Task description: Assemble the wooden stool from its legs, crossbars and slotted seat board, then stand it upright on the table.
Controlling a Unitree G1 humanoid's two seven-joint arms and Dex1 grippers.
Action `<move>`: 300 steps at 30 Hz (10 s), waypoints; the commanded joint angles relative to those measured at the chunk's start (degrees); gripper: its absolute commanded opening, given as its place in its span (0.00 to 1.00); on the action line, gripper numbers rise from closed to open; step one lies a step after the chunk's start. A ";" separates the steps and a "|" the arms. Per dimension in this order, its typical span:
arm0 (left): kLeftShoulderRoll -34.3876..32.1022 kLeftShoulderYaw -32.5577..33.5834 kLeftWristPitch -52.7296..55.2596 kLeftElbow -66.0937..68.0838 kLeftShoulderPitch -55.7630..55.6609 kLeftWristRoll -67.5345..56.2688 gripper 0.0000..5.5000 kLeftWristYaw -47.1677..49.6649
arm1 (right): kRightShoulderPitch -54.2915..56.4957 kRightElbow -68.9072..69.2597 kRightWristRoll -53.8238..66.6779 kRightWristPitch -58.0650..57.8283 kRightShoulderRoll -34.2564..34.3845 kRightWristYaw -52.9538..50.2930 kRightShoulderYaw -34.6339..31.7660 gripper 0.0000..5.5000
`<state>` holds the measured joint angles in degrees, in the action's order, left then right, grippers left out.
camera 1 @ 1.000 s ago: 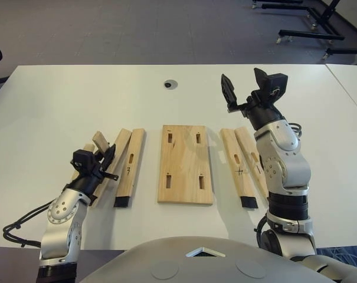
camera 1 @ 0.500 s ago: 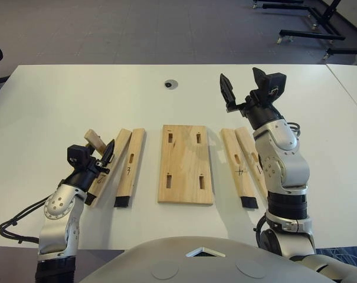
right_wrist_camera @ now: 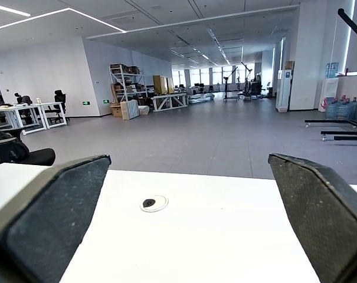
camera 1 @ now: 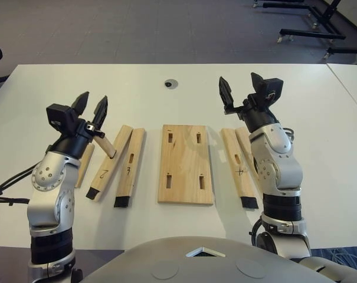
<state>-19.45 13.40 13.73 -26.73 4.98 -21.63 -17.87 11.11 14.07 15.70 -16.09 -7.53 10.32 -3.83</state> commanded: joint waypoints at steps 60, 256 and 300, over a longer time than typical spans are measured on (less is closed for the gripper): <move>-8.73 11.40 10.88 -0.93 -7.13 -9.30 0.44 2.22 | -3.33 2.77 1.18 1.57 1.92 0.03 -0.82 0.89; -4.74 -11.34 24.77 6.98 -6.95 -26.73 0.66 -24.62 | 8.15 -31.98 17.33 2.81 -20.62 67.18 8.57 0.37; -3.57 -12.61 24.32 4.60 -4.04 -25.32 0.66 -21.57 | 18.16 -20.91 15.85 -2.34 -17.86 57.70 5.60 0.97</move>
<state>-22.56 0.87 38.15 -21.68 0.44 -47.57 -39.43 28.57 -8.28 30.25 -18.39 -24.28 68.99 4.65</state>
